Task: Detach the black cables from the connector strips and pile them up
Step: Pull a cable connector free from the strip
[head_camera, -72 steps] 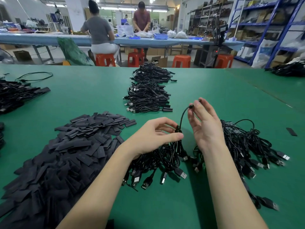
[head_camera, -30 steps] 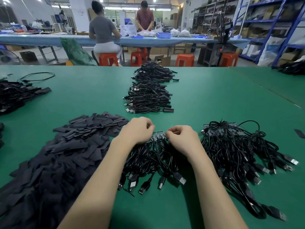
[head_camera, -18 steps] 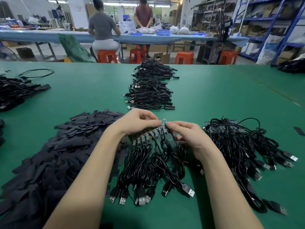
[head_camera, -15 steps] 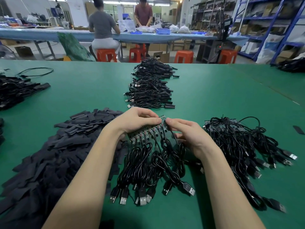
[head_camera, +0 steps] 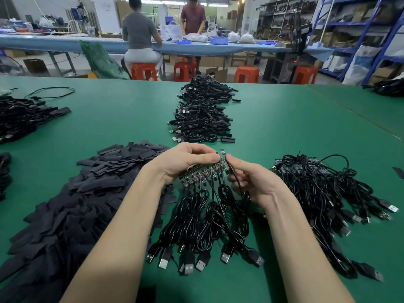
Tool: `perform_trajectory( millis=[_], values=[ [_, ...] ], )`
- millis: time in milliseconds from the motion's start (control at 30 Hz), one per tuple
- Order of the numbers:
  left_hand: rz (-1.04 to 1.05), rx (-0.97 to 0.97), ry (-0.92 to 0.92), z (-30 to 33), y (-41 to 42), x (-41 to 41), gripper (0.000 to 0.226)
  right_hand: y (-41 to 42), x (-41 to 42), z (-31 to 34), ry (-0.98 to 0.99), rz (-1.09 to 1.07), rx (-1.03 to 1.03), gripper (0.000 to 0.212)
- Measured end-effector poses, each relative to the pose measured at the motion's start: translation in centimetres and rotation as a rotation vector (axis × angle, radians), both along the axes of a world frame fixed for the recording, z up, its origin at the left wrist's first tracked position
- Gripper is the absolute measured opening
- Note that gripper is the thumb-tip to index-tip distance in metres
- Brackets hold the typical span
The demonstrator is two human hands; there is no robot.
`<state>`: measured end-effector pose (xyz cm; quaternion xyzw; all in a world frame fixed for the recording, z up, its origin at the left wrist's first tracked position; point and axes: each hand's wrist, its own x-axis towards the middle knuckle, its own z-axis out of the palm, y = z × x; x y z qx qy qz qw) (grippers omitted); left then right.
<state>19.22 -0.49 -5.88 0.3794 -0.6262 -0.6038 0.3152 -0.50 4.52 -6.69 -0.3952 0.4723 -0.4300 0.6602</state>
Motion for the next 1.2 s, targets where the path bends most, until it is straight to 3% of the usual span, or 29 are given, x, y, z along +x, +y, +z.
perform_trajectory(
  millis=[67, 133, 267, 333, 400, 500, 567, 633, 700, 767, 867, 1000, 1200],
  values=[
    [0.011, -0.002, 0.043, 0.0, 0.0, -0.3, 0.019, 0.2, -0.1, 0.0, -0.13, -0.028, 0.051, 0.027],
    [0.101, -0.093, -0.046, 0.0, -0.1, -0.4, 0.022, 0.5, -0.7, 0.4, -0.213, -0.059, 0.045, 0.022],
    [0.206, -0.269, -0.407, -0.7, -0.6, -0.1, 0.017, 0.5, -2.9, 2.1, -0.331, -0.107, -0.008, 0.014],
    [0.215, -0.369, -0.647, -0.9, -0.5, -0.5, 0.017, 0.6, -3.6, 2.9, -0.476, -0.053, -0.052, 0.013],
    [0.249, -0.462, -0.75, -0.6, -0.2, -1.3, 0.022, 0.8, -3.8, 3.7, -0.579, 0.018, -0.096, 0.012],
    [0.337, -0.537, -0.539, 0.4, 0.4, -2.8, 0.018, 0.8, -2.7, 4.6, -0.24, -0.088, -0.171, 0.013],
    [0.298, -0.33, -0.213, 1.4, 1.2, -3.9, 0.019, 0.3, -1.7, 4.4, -0.114, -0.225, -0.191, 0.024],
    [0.21, -0.085, 0.032, 1.7, 2.3, -4.8, 0.024, 0.1, -0.8, 4.1, -0.116, -0.332, -0.202, 0.017],
    [0.12, -0.043, 0.002, 1.2, 3.2, -5.3, 0.026, 0.0, -0.4, 3.7, -0.106, -0.413, -0.222, 0.008],
    [0.032, -0.157, -0.207, 0.3, 3.6, -5.5, 0.03, 0.0, -0.1, 3.7, -0.131, -0.464, -0.256, 0.009],
    [-0.029, -0.255, -0.335, 0.4, 4.0, -5.5, 0.036, 0.1, 0.0, 3.9, 0.061, -0.513, -0.354, 0.009],
    [-0.113, -0.16, -0.157, 1.7, 4.4, -5.3, 0.033, 0.0, -0.1, 3.9, 0.094, -0.621, -0.372, 0.013],
    [-0.096, 0.007, 0.136, 2.6, 4.5, -4.4, 0.022, -0.2, -0.4, 2.6, -0.057, -0.676, -0.116, 0.012]
  ],
)
